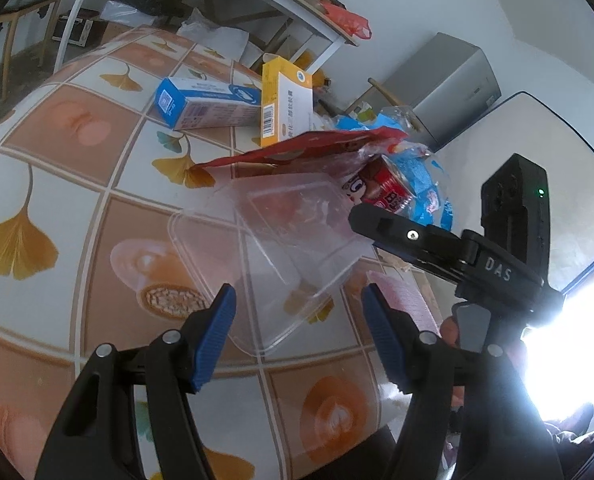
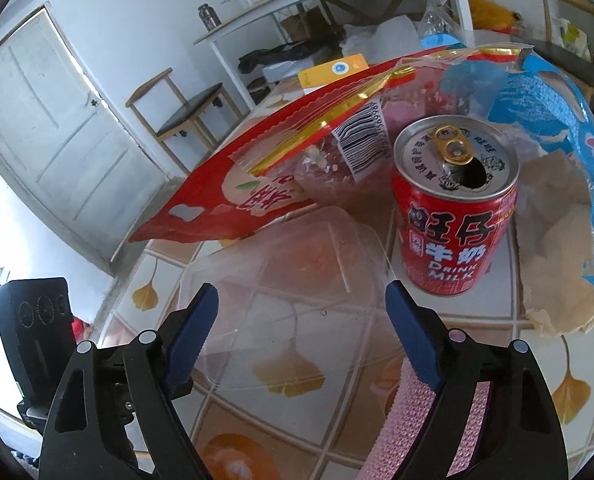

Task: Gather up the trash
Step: 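Grasp the clear plastic container with the left gripper while the right holds the sponge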

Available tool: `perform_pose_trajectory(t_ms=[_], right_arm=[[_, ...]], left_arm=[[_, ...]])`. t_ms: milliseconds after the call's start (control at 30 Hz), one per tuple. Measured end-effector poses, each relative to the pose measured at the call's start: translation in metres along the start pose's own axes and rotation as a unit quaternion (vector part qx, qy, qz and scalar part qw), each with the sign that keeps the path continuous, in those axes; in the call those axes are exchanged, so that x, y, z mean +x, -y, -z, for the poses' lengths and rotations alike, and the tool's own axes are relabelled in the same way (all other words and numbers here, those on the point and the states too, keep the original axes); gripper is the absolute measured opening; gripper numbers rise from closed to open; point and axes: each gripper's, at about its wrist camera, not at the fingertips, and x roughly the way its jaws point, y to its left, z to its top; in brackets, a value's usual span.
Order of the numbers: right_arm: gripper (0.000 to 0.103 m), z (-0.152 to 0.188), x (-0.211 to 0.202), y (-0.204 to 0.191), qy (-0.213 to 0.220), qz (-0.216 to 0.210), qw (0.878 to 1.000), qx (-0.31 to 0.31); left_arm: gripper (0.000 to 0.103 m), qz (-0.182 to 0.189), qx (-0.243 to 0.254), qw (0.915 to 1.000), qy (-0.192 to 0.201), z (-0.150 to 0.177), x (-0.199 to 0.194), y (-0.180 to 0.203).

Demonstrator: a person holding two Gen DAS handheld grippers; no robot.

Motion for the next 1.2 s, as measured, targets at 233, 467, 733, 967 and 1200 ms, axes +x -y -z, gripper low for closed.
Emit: perform_pose_trajectory(t_ms=[233,467,733,967,1200], right_arm=[[0.081,0.007,-0.002,-0.012,-0.016,-0.019,1.000,-0.018],[0.080,0.012,-0.001,-0.025,-0.029,-0.041,0.998,-0.043],[0.080,0.012,-0.008,-0.032,-0.013,-0.040,0.997,-0.057],[0.081,0.014,-0.045,-0.020,0.028,-0.019,0.998,-0.060],[0.081,0.027,-0.062,0.002,0.027,0.007,0.999,-0.035]], left_arm=[[0.063,-0.007,0.010,0.9999,-0.010,0.017,-0.019,0.007],[0.063,0.007,0.022,0.9991,-0.035,0.043,-0.036,0.020],[0.075,-0.042,0.104,0.9935,-0.017,0.056,-0.057,0.051],[0.098,-0.111,0.143,0.9827,0.041,0.022,-0.057,0.057],[0.098,-0.146,0.158,0.9764,-0.019,-0.014,-0.016,0.041]])
